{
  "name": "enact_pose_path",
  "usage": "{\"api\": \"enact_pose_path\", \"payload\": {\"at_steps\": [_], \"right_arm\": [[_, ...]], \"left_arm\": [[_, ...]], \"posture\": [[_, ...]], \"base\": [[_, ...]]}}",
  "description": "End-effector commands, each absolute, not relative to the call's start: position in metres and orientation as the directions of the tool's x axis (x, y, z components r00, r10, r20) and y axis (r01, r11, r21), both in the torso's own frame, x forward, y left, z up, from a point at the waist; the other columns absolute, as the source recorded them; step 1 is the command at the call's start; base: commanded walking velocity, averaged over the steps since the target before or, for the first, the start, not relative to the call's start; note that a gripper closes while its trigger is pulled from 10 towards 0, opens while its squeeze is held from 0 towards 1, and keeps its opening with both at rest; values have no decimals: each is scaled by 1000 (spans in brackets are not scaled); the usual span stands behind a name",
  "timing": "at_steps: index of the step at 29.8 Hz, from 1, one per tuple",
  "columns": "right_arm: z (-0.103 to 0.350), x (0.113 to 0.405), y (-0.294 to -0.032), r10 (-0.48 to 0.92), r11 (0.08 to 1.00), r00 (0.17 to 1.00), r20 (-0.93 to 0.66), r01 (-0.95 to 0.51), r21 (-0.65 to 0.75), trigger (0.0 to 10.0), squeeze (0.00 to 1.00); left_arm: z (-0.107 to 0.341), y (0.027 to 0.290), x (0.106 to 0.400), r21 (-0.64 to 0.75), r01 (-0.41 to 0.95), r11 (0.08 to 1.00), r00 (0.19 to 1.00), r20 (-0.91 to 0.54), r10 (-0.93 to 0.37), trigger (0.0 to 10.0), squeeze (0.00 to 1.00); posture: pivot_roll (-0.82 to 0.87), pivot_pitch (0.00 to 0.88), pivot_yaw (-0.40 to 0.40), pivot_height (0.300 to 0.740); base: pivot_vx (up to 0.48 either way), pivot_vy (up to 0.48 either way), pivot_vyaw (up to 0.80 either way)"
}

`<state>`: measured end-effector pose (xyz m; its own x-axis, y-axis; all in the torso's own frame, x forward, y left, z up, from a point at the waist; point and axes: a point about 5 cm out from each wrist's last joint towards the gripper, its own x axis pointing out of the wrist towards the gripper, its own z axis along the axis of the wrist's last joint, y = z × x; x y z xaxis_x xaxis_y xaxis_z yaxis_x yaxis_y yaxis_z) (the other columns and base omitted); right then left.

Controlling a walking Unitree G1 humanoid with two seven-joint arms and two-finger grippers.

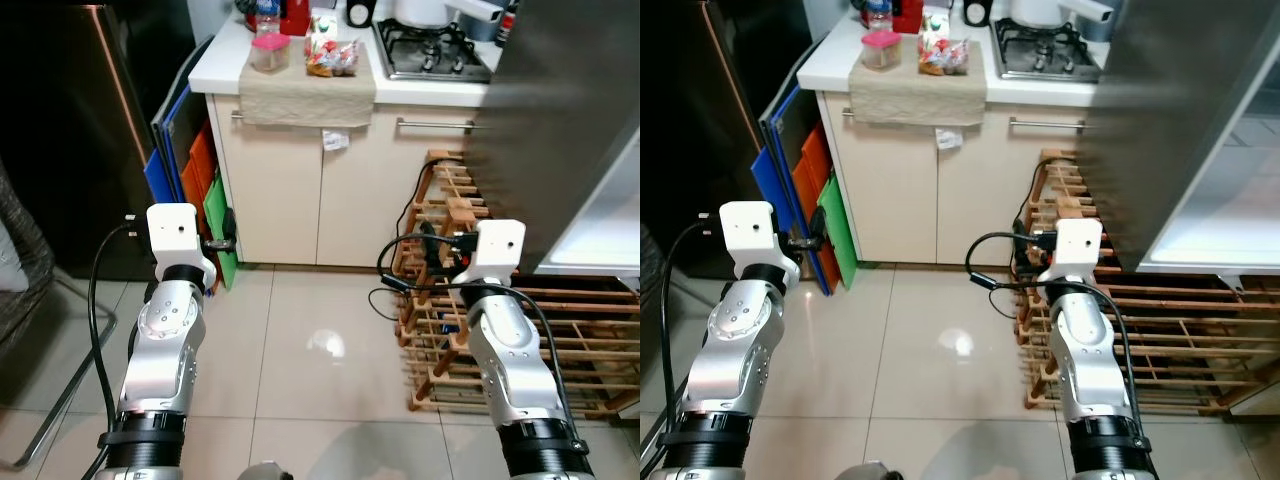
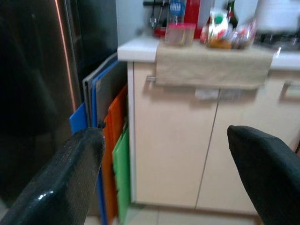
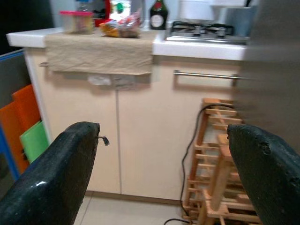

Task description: Restocking fridge

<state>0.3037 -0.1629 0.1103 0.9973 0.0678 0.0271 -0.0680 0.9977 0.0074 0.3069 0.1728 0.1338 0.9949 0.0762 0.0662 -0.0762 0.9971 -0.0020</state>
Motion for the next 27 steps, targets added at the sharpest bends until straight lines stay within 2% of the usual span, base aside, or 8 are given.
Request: {"api": "enact_pose_path", "payload": {"at_steps": [1, 13, 15, 16, 19, 22, 27], "right_arm": [[112, 309, -160, 93, 996, 995, 27, -93, -5, 10000, 0], [115, 317, -162, 105, 994, 994, 33, -105, 14, 10000, 0], [113, 317, -161, 103, 994, 994, 29, -104, 19, 10000, 0], [113, 317, -157, 112, 993, 993, 28, -112, 18, 10000, 0], [110, 316, -150, 138, 990, 990, 19, -138, 13, 10000, 0], [108, 318, -147, 157, 987, 987, 18, -157, 24, 10000, 0], [113, 324, -140, 192, 981, 981, 24, -192, -9, 10000, 0]], "left_arm": [[147, 167, 314, 12, -75, 997, 990, 118, 73, 10000, 0], [156, 173, 319, 12, -116, 993, 984, 140, 113, 10000, 0], [158, 173, 319, -7, -116, 993, 981, 155, 116, 10000, 0], [162, 171, 319, -60, -95, 994, 979, 173, 105, 10000, 0], [162, 173, 321, -54, -103, 993, 979, 172, 111, 10000, 0], [162, 177, 323, -72, -128, 989, 977, 162, 138, 10000, 0], [169, 178, 322, -19, -121, 993, 972, 202, 122, 10000, 0]], "posture": [[-5, 0, -28, 740], [9, 0, -35, 740], [11, 0, -32, 740], [12, 0, -30, 740], [29, 0, -44, 740], [38, 0, -50, 740], [47, 0, -65, 740]], "base": [[394, -274, 456], [395, -268, 0], [416, 0, 0], [424, 0, 0], [461, 0, 0], [472, 0, 692], [480, 0, 618]]}}
